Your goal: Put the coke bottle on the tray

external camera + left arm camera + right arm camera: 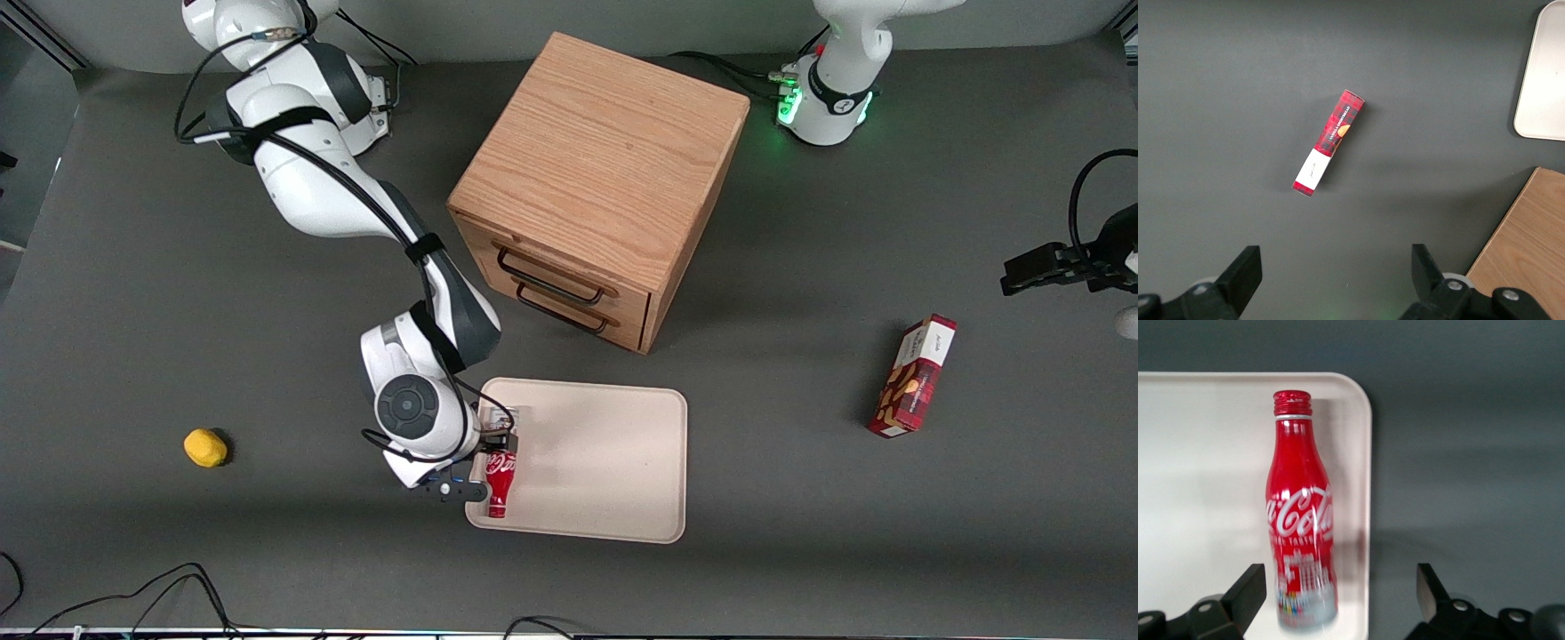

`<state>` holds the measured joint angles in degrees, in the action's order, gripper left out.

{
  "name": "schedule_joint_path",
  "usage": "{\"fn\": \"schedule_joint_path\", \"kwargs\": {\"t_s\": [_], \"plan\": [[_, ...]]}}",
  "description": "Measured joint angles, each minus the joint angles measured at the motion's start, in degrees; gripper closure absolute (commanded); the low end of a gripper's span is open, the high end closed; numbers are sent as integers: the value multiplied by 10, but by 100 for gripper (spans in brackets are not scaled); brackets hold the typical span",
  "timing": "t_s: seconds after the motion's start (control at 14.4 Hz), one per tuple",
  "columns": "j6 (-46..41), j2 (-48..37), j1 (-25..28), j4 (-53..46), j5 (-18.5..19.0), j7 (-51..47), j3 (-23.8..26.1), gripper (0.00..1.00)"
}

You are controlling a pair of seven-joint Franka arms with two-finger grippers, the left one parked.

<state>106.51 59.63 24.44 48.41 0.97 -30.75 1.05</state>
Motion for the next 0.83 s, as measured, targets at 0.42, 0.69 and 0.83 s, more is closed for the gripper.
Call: {"fn": "schedule_joint_path", "kwargs": {"t_s": [0.42,0.69,0.83], "plan": [[-136,-155,-33,64,0,0,0,0],[-154,-309,-76,216,1,60,0,0],[-159,-393,-106,290,1,104,0,0]]}}
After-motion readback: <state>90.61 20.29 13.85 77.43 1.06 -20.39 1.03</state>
